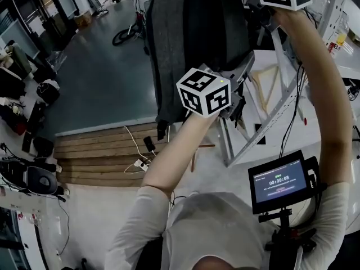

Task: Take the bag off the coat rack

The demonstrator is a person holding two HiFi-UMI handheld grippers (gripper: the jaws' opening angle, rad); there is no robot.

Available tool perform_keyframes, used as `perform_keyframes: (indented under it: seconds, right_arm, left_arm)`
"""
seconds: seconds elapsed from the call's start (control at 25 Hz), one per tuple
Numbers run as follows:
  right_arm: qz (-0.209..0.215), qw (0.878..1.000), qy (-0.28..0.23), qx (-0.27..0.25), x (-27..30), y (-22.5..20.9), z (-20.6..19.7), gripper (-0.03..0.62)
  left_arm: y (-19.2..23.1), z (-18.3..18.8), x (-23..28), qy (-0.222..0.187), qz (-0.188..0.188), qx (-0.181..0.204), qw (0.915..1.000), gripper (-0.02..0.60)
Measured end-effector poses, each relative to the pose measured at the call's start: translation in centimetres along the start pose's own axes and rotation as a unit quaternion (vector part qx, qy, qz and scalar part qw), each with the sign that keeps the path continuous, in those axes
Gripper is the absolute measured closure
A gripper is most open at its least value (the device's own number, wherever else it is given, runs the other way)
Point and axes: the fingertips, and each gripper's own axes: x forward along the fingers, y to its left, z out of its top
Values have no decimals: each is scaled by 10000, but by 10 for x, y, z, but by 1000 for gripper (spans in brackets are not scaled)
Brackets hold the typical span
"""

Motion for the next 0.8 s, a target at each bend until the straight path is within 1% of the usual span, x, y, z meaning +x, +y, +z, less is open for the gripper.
perform_keyframes:
  seconds: [0.12, 0.16, 0.2, 0.24, 0.28, 0.36, 0.48, 0.68, 0.72, 0.8]
  right_arm:
    - [-95, 9999, -13, 38, 6, 3, 5, 393]
    - [-113, 9999, -46, 60, 7, 8, 10, 416]
    - [-129, 9998, -84, 82, 9, 14, 15, 507]
    - [-142, 9998, -122, 104, 10, 21, 21, 532]
    - [-156, 9997, -158, 125, 11, 27, 26, 542]
    - [-188, 9995, -221, 160, 15, 38, 36, 544]
    - [-267, 9990, -301, 185, 19, 51, 48, 548]
    - [-615, 9967, -517, 80, 11, 52, 67, 548]
    - [-673, 9962, -557, 59, 7, 50, 69, 548]
    - [-724, 9955, -613, 24, -1, 47, 74, 548]
  left_arm:
    - [-7, 8, 0, 27, -33, -6, 10000, 548]
    - [-7, 10, 0, 48, -13, -4, 10000, 548]
    - [-6, 11, -1, 72, 13, -2, 10000, 548]
    - [-5, 11, -2, 92, 24, -6, 10000, 548]
    - [-5, 12, -3, 99, 5, -14, 9999, 548]
    - [-8, 16, -5, 91, -76, 57, 9999, 548]
    - [-17, 26, -3, 108, -144, 392, 9991, 548]
    - [-29, 46, 0, -26, -383, 365, 9986, 548]
    - [-32, 47, 1, -36, -418, 397, 9983, 548]
    - [-38, 49, 5, -35, -453, 577, 9973, 548]
